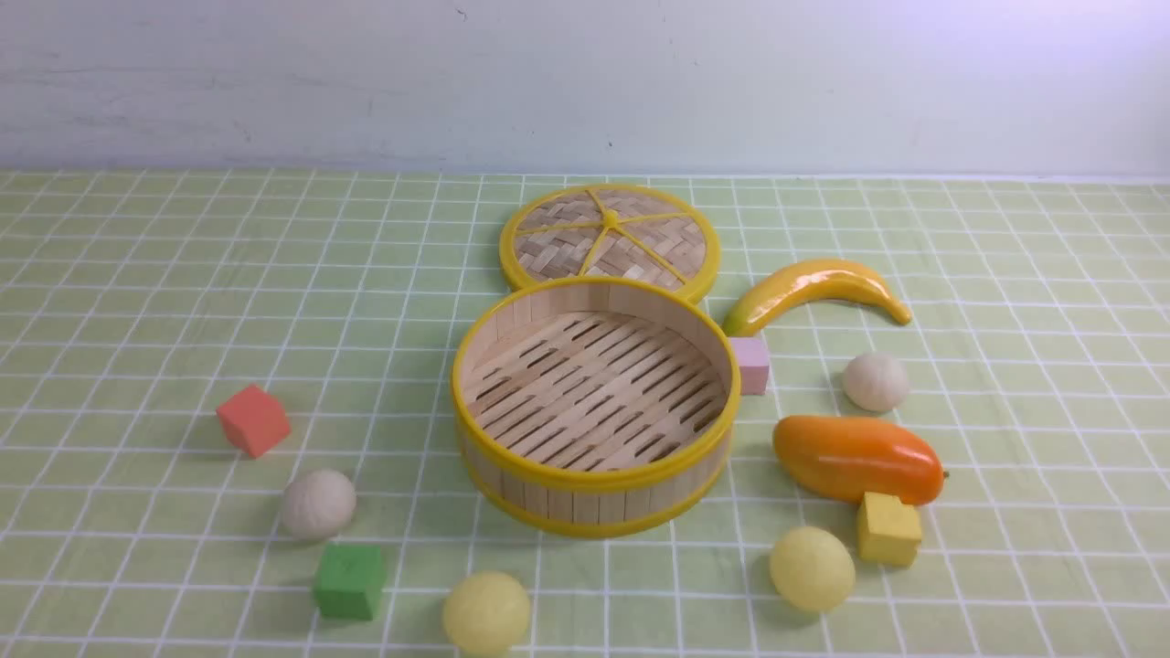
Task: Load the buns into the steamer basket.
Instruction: Use the left arm to grab a steamed stuffed bun
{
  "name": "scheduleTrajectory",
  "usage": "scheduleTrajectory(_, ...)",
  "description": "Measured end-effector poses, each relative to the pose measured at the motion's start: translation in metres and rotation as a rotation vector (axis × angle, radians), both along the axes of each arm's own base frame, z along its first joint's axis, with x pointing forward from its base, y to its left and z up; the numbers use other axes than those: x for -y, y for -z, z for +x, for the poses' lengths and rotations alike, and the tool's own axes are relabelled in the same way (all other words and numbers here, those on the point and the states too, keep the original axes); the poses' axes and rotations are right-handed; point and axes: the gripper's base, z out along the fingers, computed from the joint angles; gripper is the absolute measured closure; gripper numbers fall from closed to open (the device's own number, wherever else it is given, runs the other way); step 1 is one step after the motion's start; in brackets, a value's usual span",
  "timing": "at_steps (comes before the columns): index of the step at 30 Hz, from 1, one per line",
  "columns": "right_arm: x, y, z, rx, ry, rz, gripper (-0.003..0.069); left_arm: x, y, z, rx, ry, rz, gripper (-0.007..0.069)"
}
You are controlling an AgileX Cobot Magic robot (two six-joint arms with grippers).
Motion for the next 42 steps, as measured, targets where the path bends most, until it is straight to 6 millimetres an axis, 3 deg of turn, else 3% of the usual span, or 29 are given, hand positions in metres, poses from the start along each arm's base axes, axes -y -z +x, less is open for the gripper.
scheduleTrajectory(21, 0.0, 0.0, 0.0, 0.0, 0.0, 0.0, 0.0577, 0.0, -0.002, 0.001, 0.024, -0.004, -0.021, 0.0606)
scheduleTrajectory(23, 0.0, 0.0, 0.0, 0.0, 0.0, 0.0, 0.0575, 0.001, -0.005, 0.001, 0.049, -0.011, -0.072, 0.0606)
scheduleTrajectory(28, 0.0, 0.0, 0.0, 0.0, 0.0, 0.0, 0.0567, 0.003, -0.019, 0.004, 0.146, -0.072, -0.515, 0.0602)
scheduleTrajectory(33, 0.0, 0.0, 0.0, 0.0, 0.0, 0.0, 0.056, -0.001, -0.031, 0.004, 0.256, -0.106, -0.657, 0.0596)
scheduleTrajectory(36, 0.0, 0.0, 0.0, 0.0, 0.0, 0.0, 0.0557, 0.002, -0.045, 0.002, 0.249, -0.074, -0.649, 0.0596)
scheduleTrajectory(37, 0.0, 0.0, 0.0, 0.0, 0.0, 0.0, 0.0555, 0.006, -0.066, -0.005, 0.251, -0.016, -0.576, 0.0596)
scheduleTrajectory(40, 0.0, 0.0, 0.0, 0.0, 0.0, 0.0, 0.0553, 0.012, -0.105, -0.017, 0.235, 0.075, -0.408, 0.0596)
scheduleTrajectory(42, 0.0, 0.0, 0.0, 0.0, 0.0, 0.0, 0.0551, 0.018, -0.127, -0.016, 0.083, 0.147, -0.268, 0.0596)
